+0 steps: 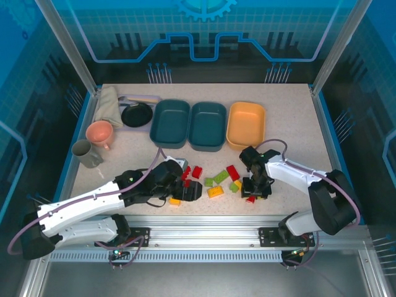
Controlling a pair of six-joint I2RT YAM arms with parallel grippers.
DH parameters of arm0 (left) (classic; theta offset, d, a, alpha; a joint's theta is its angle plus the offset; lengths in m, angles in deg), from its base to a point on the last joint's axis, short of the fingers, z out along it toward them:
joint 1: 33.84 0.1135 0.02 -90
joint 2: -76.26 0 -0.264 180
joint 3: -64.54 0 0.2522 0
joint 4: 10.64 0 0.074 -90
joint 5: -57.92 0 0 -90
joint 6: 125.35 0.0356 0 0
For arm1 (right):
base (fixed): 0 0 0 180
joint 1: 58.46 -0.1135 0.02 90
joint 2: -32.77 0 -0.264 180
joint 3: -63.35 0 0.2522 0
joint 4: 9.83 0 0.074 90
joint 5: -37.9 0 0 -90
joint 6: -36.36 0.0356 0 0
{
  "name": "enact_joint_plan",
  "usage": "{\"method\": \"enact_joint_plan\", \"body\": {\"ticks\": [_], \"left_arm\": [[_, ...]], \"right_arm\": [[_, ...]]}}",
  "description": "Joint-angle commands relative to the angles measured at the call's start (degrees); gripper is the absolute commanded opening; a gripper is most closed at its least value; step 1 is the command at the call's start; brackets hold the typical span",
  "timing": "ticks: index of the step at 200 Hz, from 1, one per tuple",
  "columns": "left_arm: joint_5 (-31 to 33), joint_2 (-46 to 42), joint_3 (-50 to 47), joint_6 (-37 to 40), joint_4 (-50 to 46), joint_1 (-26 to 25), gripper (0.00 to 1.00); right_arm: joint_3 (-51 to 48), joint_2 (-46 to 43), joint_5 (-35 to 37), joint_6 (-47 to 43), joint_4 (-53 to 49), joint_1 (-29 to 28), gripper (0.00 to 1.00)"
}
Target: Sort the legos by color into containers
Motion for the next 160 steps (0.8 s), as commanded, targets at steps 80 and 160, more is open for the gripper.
{"method": "enact_joint_plan", "body": {"ticks": [80,160], "left_arm": [[-0.59,1.91,1.14,1.54,1.25,-0.36,0.99],[-3.59,5.66,12.22,0.66,-0.73,6.01,0.99]], "right_arm": [[-0.53,2.2,5.28,1.6,0.49,0.03,0.34],[18.65,-8.6,13.13,-2.83,-8.39,2.15,0.29]]}}
